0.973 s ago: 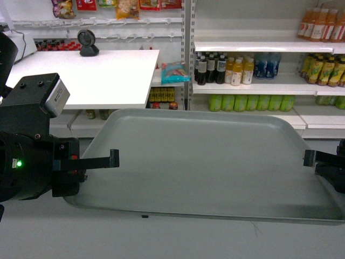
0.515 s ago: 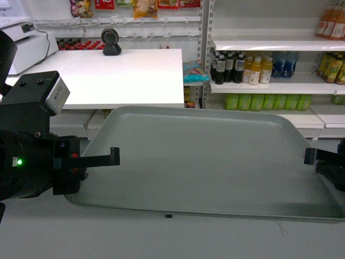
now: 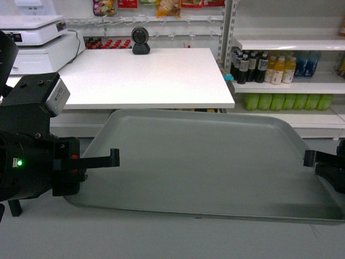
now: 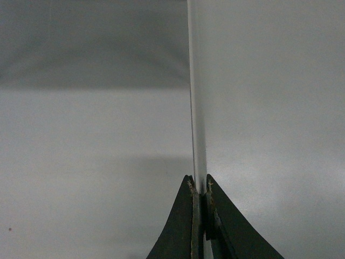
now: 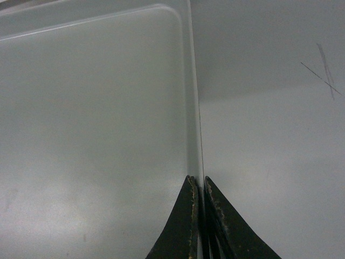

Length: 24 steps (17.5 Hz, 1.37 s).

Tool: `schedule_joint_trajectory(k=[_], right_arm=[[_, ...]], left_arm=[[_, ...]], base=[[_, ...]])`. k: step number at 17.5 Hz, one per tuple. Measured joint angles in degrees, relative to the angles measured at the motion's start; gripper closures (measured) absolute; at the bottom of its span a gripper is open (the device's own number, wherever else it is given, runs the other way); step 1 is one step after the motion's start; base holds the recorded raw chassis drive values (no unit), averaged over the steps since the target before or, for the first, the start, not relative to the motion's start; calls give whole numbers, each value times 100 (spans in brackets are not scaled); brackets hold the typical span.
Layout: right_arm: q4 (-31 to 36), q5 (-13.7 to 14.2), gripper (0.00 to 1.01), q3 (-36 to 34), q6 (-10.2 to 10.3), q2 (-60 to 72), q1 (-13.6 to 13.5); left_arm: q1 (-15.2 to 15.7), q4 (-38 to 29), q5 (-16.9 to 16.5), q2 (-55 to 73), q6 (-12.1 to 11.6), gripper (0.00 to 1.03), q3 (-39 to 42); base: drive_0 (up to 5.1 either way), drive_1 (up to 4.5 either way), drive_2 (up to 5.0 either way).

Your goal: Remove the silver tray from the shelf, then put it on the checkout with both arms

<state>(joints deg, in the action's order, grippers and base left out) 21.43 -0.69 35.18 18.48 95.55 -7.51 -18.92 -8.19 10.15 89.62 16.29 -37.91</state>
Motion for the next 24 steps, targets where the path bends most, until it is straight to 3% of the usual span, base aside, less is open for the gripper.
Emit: schedule_joint_trajectory(k=[8,16,24], right_arm=[[22,0,98,0,4,-2,-9],[22,17,98,2,20,-2,2],[15,15,98,-7,20,-4,0]], left_arm=[[0,4,-9,0,0,100,0],[-2,-4,4,0,2,100,0],[0,7,9,-9,2,100,0]], base=[[-496,250,250],[-8,-8,-8],[10,417,-398]])
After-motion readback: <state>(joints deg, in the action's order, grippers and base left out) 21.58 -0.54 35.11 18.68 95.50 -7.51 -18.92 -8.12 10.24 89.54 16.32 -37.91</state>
